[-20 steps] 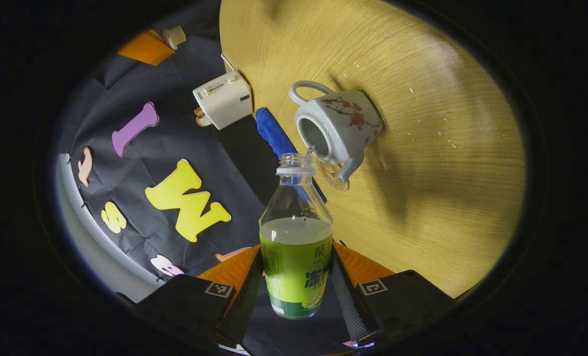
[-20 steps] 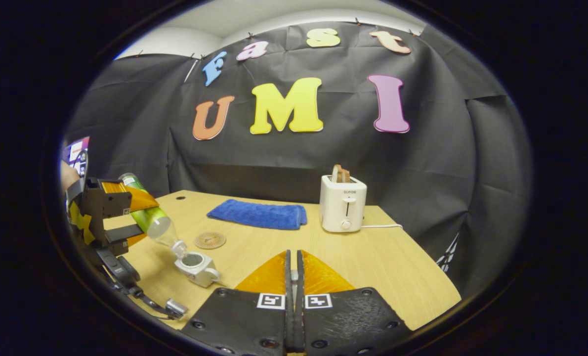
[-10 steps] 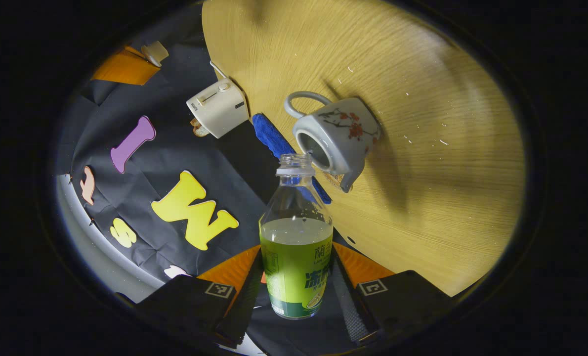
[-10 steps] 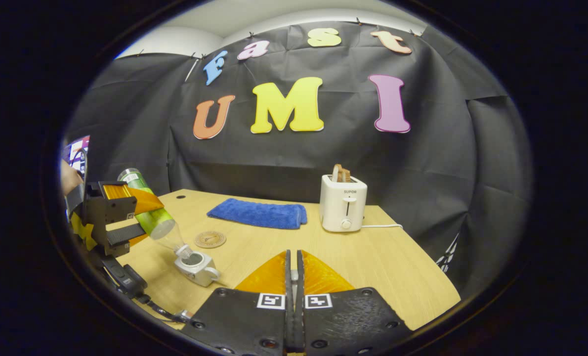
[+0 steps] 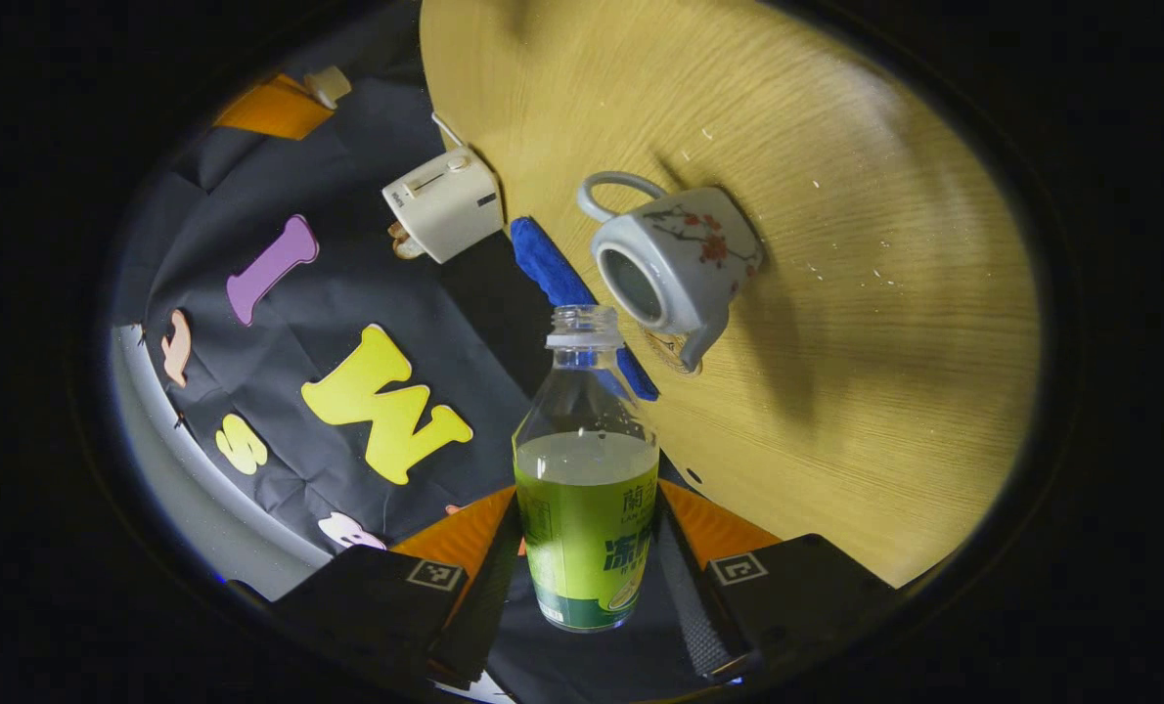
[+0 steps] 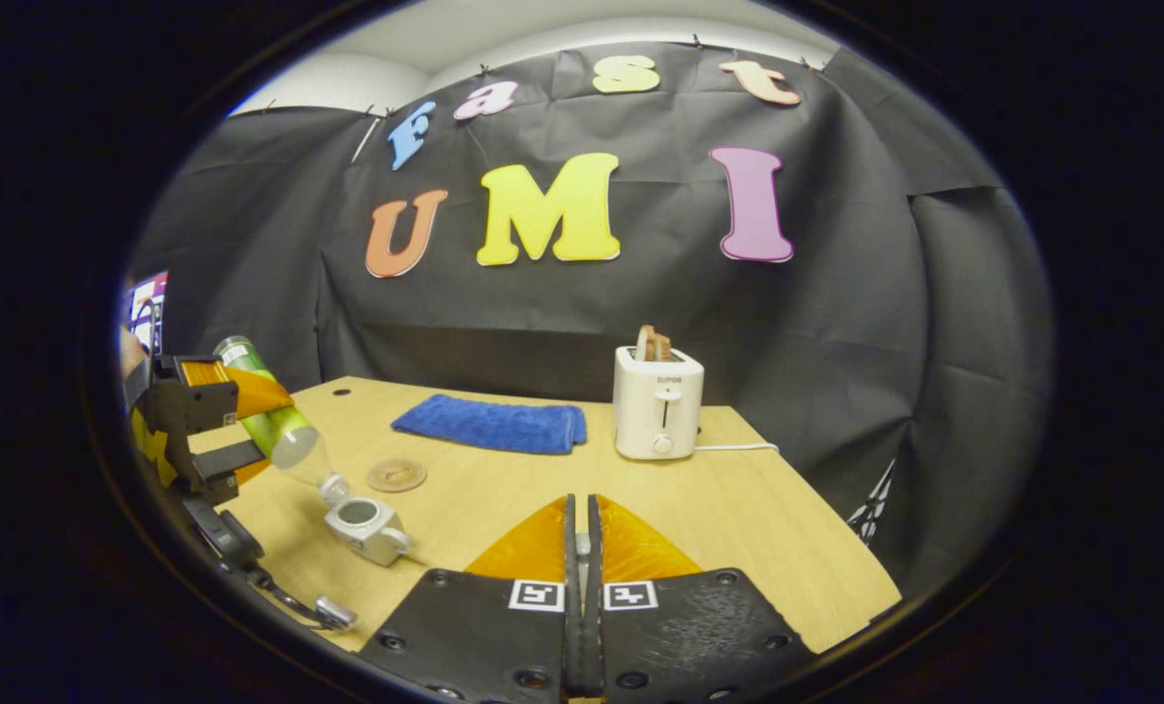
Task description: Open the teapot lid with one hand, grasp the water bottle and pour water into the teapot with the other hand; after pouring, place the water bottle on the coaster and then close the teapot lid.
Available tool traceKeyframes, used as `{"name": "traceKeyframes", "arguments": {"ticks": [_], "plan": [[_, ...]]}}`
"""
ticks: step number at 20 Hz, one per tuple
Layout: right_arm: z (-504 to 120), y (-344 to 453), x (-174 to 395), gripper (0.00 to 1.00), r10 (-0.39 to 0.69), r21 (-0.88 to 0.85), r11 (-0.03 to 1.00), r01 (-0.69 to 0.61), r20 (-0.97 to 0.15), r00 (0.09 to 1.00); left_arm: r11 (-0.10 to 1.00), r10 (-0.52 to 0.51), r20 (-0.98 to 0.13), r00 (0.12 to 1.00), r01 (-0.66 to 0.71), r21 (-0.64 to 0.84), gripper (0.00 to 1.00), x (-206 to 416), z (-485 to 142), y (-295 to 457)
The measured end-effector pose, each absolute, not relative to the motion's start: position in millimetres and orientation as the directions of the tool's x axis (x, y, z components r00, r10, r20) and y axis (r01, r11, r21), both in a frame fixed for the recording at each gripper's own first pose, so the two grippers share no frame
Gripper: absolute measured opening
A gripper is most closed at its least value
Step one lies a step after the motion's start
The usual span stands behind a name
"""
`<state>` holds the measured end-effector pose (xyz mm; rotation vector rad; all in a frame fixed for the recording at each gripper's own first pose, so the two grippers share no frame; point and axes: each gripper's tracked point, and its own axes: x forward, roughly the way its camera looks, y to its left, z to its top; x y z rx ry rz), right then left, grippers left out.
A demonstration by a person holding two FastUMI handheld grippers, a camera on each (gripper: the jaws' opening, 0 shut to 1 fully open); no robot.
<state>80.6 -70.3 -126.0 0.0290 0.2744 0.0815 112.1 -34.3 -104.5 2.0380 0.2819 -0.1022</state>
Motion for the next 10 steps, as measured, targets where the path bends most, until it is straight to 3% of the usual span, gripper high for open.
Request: {"name": "traceKeyframes", "arguments": {"ticks": [5,10], "plan": [[-119.8,-104.2,81.0,0.00,0.032,0.084,0.996,-0.011,-0.255,0.966,0.033,0.118,-0.208,0.971,0.205,0.978,0.76,118.3,-96.9,-30.4],[-122.8,-109.8,82.2,0.00,0.019,0.096,0.995,0.007,-0.260,0.966,0.509,0.083,-0.200,0.976,0.131,0.851,0.76,148.5,-74.6,-26.7]]}}
